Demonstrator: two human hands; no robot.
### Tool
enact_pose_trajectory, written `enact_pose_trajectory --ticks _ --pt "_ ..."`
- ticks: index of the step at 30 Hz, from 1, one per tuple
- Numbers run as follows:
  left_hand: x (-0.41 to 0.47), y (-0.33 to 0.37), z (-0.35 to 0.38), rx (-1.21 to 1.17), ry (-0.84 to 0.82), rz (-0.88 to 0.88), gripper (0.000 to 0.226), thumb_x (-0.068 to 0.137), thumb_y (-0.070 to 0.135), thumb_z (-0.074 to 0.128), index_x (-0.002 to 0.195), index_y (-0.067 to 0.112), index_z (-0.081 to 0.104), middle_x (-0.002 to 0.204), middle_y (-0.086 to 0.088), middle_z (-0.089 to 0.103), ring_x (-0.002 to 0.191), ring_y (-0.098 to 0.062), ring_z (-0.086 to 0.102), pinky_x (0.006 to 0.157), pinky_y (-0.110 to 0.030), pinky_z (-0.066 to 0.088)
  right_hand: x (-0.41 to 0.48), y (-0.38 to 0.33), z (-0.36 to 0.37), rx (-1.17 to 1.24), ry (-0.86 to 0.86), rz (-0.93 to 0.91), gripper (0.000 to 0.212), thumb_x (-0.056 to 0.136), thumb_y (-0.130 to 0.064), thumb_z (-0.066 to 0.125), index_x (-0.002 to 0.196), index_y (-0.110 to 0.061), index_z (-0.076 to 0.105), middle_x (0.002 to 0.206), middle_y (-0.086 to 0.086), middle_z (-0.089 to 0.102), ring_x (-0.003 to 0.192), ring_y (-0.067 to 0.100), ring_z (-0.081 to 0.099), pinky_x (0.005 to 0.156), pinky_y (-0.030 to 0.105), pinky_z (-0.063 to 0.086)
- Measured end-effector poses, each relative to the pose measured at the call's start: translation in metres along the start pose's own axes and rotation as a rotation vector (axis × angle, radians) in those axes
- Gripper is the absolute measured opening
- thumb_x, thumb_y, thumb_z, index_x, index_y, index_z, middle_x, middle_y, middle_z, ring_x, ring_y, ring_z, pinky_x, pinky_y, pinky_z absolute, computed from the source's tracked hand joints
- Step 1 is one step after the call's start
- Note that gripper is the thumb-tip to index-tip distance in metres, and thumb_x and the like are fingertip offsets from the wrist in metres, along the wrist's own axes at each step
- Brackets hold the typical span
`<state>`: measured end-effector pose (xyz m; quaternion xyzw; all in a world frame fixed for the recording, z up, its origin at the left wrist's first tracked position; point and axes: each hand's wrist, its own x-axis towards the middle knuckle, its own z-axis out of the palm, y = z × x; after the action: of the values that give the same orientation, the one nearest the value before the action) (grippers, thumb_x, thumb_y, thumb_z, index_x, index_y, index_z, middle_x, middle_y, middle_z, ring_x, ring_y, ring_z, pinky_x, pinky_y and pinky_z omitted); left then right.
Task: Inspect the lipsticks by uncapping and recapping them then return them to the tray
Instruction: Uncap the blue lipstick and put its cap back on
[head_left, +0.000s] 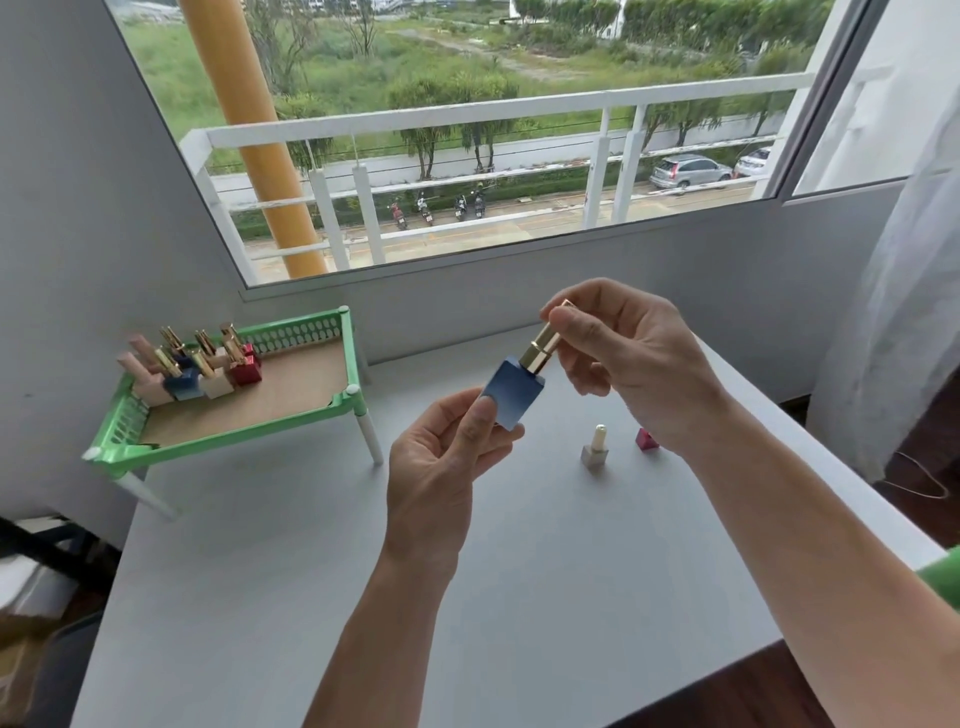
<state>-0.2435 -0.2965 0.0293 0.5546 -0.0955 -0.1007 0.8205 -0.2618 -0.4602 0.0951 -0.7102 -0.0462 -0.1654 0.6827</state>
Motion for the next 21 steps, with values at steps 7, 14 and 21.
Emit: enact_pose_trajectory --ticks 7,14,21 --pt "0.003 -0.002 0.001 0.014 0.011 0.025 0.015 0.072 0.036 0.069 0.082 0.026 0.075 0.076 -0.002 0.075 0.074 -0.016 0.072 0.065 -0.019 0.054 0.004 0.006 0.000 0.040 0.057 0.030 0.011 0.088 -0.014 0.061 0.082 -0.005 0.061 0.051 -0.001 0.055 0.041 0.013 0.044 0.040 0.021 0.034" --pt "0.008 -0.008 0.002 -0.007 0.015 0.035 0.018 0.073 0.032 0.066 0.087 0.022 0.072 0.078 -0.002 0.075 0.076 -0.017 0.072 0.067 -0.020 0.054 -0.001 0.015 0.001 0.040 0.002 0.090 0.033 0.072 -0.036 0.067 0.092 -0.009 0.065 0.058 -0.003 0.056 0.043 0.013 0.043 0.042 0.020 0.032" --pt "0.014 -0.020 0.001 -0.021 0.026 0.039 0.028 0.074 0.032 0.066 0.098 0.017 0.068 0.082 -0.002 0.074 0.080 -0.016 0.071 0.069 -0.020 0.054 -0.006 0.038 0.001 -0.052 -0.042 0.127 0.009 0.075 -0.028 0.073 0.081 -0.022 0.070 0.060 -0.007 0.060 0.044 0.010 0.045 0.045 0.016 0.038"
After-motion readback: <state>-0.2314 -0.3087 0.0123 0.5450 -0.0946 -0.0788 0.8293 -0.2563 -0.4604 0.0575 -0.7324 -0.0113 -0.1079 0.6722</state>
